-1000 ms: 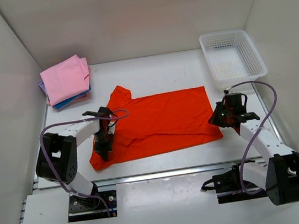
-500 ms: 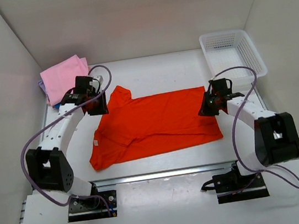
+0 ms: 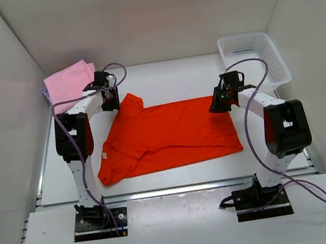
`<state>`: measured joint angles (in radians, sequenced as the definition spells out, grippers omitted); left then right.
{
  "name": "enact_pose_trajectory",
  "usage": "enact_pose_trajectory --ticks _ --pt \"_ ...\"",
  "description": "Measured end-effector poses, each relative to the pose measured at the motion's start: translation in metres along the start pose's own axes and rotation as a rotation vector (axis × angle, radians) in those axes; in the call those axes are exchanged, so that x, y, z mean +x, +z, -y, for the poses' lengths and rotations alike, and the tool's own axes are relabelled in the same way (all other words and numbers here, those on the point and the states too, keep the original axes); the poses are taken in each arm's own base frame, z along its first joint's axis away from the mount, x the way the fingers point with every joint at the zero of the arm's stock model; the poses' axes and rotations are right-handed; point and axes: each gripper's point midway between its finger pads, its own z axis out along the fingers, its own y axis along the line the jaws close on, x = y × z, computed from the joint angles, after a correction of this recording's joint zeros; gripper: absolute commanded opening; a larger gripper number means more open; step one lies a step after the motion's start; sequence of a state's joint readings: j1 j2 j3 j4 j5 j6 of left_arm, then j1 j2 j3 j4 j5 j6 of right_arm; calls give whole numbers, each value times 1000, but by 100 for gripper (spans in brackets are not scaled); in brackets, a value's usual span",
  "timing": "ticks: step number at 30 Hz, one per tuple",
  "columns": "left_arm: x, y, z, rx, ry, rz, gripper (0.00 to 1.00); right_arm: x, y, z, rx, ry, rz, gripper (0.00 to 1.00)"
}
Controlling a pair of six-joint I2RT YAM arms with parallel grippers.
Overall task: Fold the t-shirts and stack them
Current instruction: Fold the flattened tshirt in 1/3 of the way
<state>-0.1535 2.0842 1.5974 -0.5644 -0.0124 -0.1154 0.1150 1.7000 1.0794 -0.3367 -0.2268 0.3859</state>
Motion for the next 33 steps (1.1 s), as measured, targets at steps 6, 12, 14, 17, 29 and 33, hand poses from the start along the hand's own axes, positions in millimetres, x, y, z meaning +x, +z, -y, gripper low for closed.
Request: enact_pose_trajectory --ticks 6,12,14,17,29,33 --pt "4 11 -7 -12 6 -23 48 0 13 -2 -4 -7 -23 17" --pt "10 24 6 9 57 -77 43 5 20 -4 -12 -10 -48 17" --pt "12 31 12 14 81 -103 23 5 20 -5 -16 -11 -48 17" --pt "8 32 21 41 102 -115 0 5 19 -6 -25 -10 -49 17" --pt "20 10 -3 20 54 -194 0 21 13 2 -29 8 -69 17" --pt "-12 -26 -11 -73 96 -86 0 23 13 3 -25 9 -76 18"
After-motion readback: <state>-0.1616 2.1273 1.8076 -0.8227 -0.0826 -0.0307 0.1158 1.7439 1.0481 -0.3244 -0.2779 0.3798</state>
